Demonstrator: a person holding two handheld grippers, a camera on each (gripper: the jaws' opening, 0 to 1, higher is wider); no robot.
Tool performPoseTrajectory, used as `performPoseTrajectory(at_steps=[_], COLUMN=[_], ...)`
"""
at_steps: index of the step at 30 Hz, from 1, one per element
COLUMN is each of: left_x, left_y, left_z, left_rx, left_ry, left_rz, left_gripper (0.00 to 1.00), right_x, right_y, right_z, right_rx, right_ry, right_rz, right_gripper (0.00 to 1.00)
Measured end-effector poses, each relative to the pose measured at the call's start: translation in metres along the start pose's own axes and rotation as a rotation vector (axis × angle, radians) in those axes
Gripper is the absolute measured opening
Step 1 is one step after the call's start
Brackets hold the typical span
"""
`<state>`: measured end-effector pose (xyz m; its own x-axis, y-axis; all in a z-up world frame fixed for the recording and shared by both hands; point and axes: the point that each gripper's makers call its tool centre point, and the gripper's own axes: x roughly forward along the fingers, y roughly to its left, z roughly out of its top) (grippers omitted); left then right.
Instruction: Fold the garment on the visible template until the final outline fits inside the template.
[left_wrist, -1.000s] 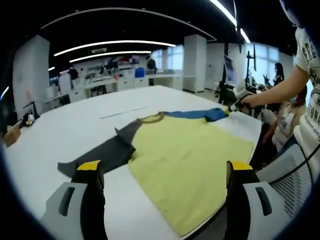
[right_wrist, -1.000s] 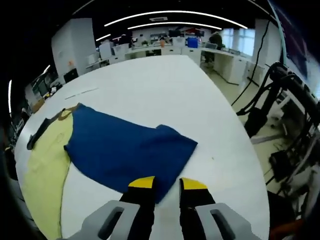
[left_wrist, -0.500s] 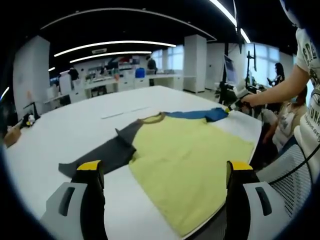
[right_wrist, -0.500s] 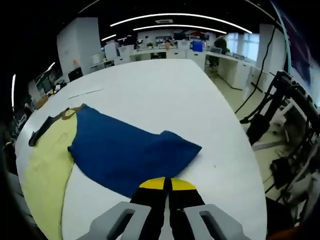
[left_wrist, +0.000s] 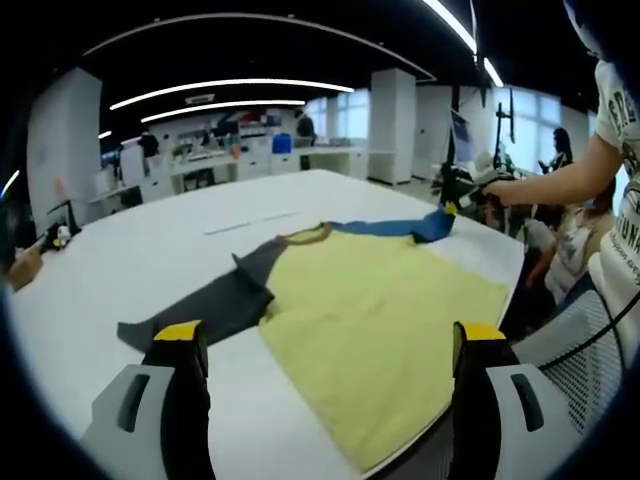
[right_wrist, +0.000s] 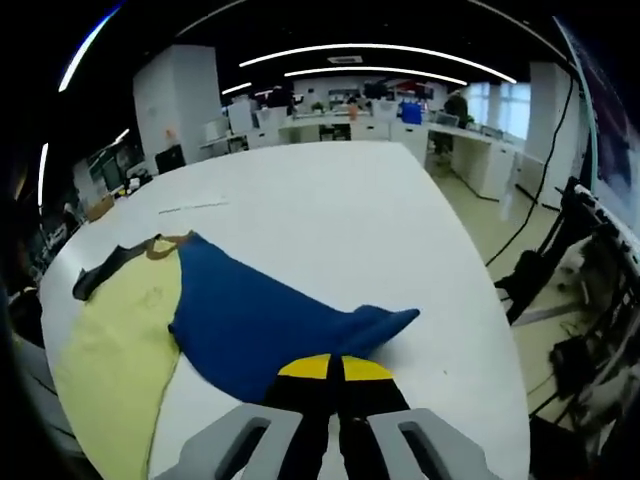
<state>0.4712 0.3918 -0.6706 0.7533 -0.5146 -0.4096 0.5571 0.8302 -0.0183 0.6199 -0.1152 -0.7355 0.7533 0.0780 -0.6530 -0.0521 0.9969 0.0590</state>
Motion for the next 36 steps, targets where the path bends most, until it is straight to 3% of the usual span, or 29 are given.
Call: performPoseTrajectory(at_steps=[7, 22, 36], left_x=[0.0, -0.002, -0.005], left_y=[0.0, 0.002, 0.006], left_z=[0.002, 0.003, 0.003], left_rx=[-0.002, -0.016, -0.011], left_ry=[-0.008, -0.026, -0.026], left_rz=[-0.001, -0.002, 0.01], left_gripper=[0.99, 0.99, 0.99], right_x=[-0.007, 0.0, 0.011], right_y=[0.018, 0.059, 0.116], right_z=[0.023, 0.061, 0.08], right_rx=[0.0, -0.014, -0.079], right_ry=[-0.054, -0.098, -0.068], right_rz=[0.031, 0.12, 0.195], right_gripper=[0.0, 0.0, 0.0])
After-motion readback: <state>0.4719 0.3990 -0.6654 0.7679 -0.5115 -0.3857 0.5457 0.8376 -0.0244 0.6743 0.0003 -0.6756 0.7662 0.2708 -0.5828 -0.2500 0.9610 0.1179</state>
